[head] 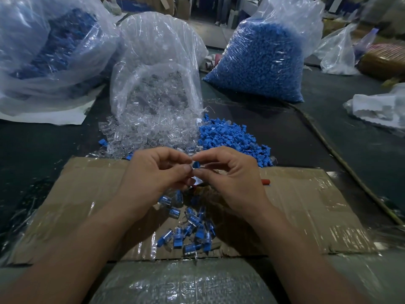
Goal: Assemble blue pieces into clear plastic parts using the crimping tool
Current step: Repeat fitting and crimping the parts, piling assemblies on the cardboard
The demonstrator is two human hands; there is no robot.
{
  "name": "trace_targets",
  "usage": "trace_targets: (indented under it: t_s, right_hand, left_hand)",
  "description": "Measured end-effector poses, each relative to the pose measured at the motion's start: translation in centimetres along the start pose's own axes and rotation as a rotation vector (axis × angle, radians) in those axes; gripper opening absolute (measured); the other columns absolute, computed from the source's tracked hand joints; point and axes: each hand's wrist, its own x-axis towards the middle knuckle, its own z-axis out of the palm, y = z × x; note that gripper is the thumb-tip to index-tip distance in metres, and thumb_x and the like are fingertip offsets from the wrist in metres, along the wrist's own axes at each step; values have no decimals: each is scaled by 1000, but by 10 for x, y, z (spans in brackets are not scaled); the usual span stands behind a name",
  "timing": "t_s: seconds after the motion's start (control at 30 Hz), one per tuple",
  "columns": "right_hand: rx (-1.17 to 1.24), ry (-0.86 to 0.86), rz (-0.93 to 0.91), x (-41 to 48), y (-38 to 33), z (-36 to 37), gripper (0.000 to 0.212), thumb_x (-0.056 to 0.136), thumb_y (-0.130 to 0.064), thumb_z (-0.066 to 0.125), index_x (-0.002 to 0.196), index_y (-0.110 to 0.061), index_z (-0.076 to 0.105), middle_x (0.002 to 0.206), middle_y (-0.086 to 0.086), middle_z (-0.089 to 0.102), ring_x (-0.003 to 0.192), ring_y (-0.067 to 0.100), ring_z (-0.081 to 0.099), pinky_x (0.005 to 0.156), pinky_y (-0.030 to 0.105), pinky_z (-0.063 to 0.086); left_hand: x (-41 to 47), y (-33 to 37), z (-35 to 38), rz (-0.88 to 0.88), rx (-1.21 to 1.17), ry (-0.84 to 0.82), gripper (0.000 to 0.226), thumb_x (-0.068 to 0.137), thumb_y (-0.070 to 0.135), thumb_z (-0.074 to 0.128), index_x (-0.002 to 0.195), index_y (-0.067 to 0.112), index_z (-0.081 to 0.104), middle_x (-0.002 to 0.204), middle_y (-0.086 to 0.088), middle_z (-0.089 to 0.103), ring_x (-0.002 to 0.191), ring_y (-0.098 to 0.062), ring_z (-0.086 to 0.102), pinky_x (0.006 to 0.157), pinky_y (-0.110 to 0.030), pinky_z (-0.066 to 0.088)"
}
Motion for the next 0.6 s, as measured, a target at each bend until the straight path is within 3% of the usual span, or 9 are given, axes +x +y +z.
trace_targets:
  t_s: [0.23, 0.37, 0.6]
  right_hand:
    - [37, -13, 15, 0, 3, 0, 30, 72, -5, 74, 93, -24, 67, 86, -13, 65, 82, 4, 63, 76, 20, 53]
    - [67, -11, 15, 0, 4, 0, 30, 71, -2, 74, 96, -19, 69, 89, -1, 69, 83, 11, 65, 77, 29, 55]
    - [73, -64, 22, -1, 4, 0, 38, 71, -1, 74, 96, -28, 66, 90, -15, 65, 88, 3, 64, 81, 19, 52]
  left_hand:
    - [0, 1, 0, -2, -15, -30, 12, 73, -3, 61, 78, 9, 63, 64, -8, 70, 53, -13, 66, 49, -16, 51]
    - [0, 2, 0, -11, -49, -31, 18, 61, 12, 64, 78, 7, 63, 64, -9, 70, 54, -13, 66, 50, -16, 51]
    - [3, -1, -2, -43, -41, -15, 10, 71, -3, 64, 73, 6, 62, 59, -10, 68, 49, -14, 64, 46, -17, 50]
